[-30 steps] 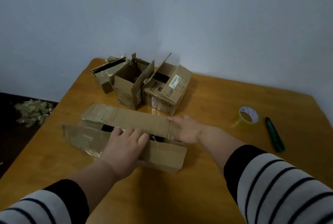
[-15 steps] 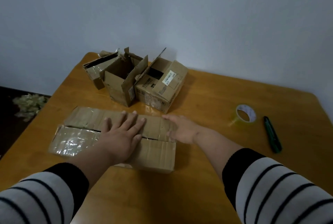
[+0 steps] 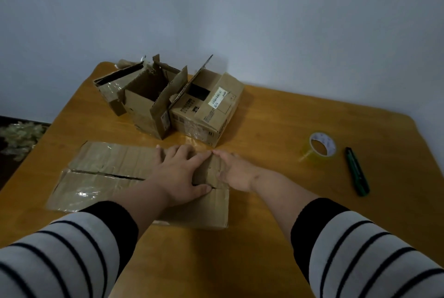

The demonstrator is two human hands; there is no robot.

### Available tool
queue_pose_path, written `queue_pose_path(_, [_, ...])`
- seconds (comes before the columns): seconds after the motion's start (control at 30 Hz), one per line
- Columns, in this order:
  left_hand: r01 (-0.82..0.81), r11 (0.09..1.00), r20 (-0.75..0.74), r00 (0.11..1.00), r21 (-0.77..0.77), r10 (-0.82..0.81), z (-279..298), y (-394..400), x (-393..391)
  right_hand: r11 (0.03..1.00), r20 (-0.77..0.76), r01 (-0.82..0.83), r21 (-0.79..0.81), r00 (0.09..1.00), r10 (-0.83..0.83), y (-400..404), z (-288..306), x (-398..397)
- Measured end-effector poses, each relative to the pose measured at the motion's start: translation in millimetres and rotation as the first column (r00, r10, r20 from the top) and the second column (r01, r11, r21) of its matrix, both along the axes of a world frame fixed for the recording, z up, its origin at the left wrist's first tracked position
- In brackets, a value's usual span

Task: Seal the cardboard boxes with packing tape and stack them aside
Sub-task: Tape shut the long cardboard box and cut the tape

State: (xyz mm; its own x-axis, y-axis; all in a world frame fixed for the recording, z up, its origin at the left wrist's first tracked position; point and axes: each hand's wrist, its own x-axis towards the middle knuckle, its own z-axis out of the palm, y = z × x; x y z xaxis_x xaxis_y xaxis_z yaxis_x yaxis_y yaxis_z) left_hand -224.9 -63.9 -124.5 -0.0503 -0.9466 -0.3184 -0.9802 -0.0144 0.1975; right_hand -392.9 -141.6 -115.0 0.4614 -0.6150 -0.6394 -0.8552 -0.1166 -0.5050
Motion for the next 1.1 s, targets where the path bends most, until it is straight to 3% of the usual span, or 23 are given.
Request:
queue_pose_path(0.3, [-0.027, 0.998, 0.023, 0.999, 0.049, 0.026, -3, -22, -10, 0.990, 0.079, 0.139, 0.026, 0.987, -0.141, 5, -5, -2])
queue_pose_path(0.47, [0.066, 0.997, 0.102, 0.993, -0.045, -0.061, -4, -26, -7, 0.984, 0.089, 0.174, 0.046, 0.980, -0.178, 1, -7, -1])
queue_pose_path(0.7, [0.203, 0.979, 0.199, 0.961, -0.025, -0.194, -2, -28, 3, 0.985, 0.088, 0.155, 0.074, 0.983, -0.162, -2, -9, -4])
queue_pose_path(0.87, [0.178, 0.984, 0.137, 0.975, -0.001, -0.176, -4, -26, 7, 0.988, 0.098, 0.141, 0.064, 0.984, -0.147, -4, -10, -4])
queue_pose_path(1.1, [0.059, 0.985, -0.038, 0.998, 0.163, -0.054, 6, -34, 8, 0.991, 0.090, 0.114, 0.067, 0.989, -0.119, -10, -10, -9])
